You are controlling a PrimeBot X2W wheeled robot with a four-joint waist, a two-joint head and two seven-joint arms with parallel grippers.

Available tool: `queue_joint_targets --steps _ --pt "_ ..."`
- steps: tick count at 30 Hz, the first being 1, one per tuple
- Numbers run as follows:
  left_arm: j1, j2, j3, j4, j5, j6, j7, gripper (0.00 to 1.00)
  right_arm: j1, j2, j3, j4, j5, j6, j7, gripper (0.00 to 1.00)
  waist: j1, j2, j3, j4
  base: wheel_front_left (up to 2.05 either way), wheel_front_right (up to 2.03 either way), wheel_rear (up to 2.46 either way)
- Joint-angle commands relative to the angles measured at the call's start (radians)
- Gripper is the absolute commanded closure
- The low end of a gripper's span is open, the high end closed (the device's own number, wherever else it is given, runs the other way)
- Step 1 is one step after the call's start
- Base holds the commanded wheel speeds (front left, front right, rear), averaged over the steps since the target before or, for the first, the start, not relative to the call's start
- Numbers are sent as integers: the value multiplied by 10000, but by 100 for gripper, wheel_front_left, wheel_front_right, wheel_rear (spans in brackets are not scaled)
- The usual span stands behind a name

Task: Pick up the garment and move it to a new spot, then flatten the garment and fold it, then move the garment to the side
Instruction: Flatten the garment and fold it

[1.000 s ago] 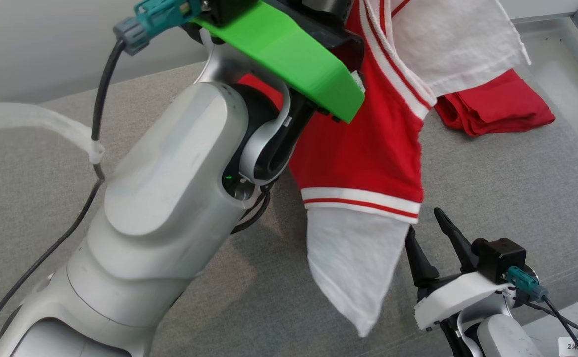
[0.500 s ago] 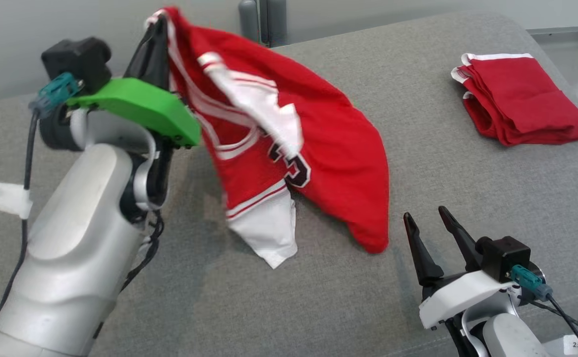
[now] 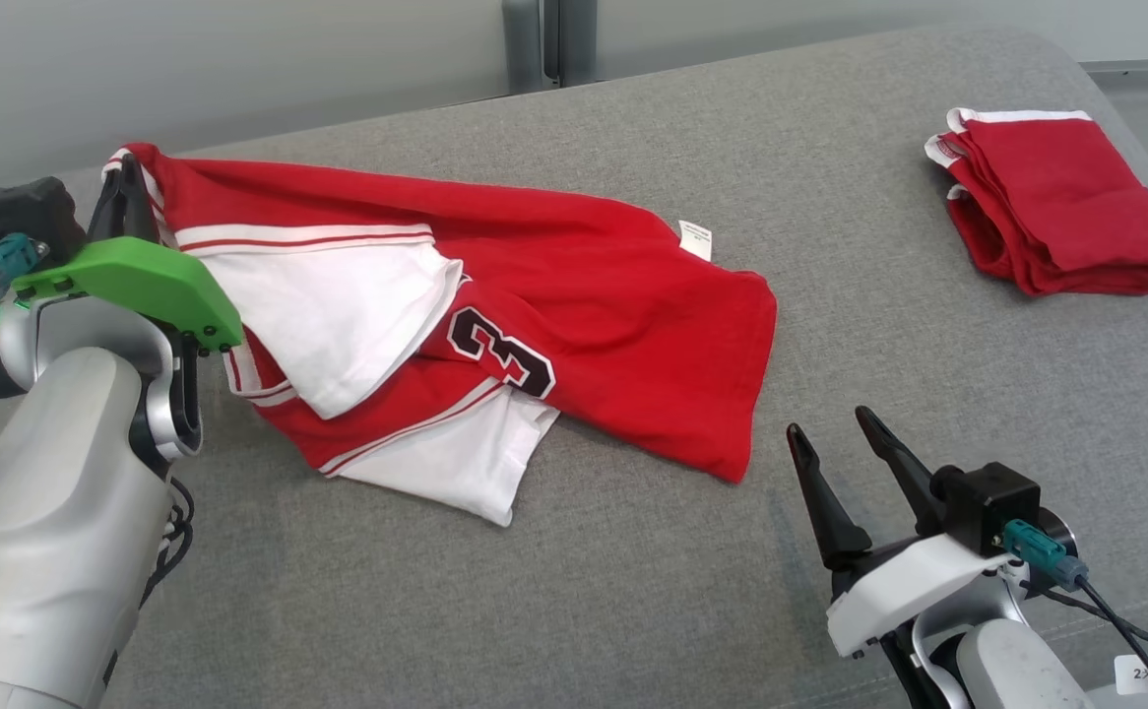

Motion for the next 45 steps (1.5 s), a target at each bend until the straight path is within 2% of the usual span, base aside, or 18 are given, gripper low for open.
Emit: queue_joint_targets --steps 1,7,8,9,12,17,22,27,35,40,45 --pt "-162 60 1 73 73 -22 -70 100 -12 -57 2 -32 -70 -8 25 0 0 0 18 -37 0 0 0" --pt "-855 -169 -40 997 459 -16 -610 100 -27 -83 5 -89 -58 -8 71 0 0 0 56 -113 0 0 0" --pt "-943 -191 -113 1144 546 -65 -643 76 -42 -81 13 -100 -55 -8 66 0 0 0 65 -124 0 0 0" --pt "-1013 -210 -234 1360 649 -91 -647 0 -58 -76 25 -107 -45 -8 70 0 0 0 75 -133 0 0 0" --pt "-990 -481 -463 1909 558 -493 -472 0 -75 -47 27 -84 -14 -8 58 0 0 0 99 -119 0 0 0" --pt "-360 -1012 -252 2384 -195 -1077 -27 0 76 -15 -136 -65 -3 -8 -1 0 0 0 123 75 0 0 0" --pt "542 -1185 -347 1916 -266 -1235 -313 0 254 10 -393 -120 -55 -8 -8 0 0 0 75 517 0 0 0" --pt "1711 -1153 -605 890 -132 -1005 -480 0 374 36 -498 -150 -99 -8 35 0 0 0 -115 947 0 0 0" --pt "3660 -993 -1014 -1142 47 -320 -473 0 530 117 -607 -146 -132 -8 60 0 0 0 -453 1397 0 0 0" --pt "4383 -1032 -1616 -2095 413 11 -209 0 558 143 -678 -176 -149 -8 63 0 0 0 -507 1546 0 0 0" --pt "4585 -1182 -2210 -2449 634 121 284 0 506 169 -629 -210 -165 -8 75 0 0 0 -457 1561 0 0 0"
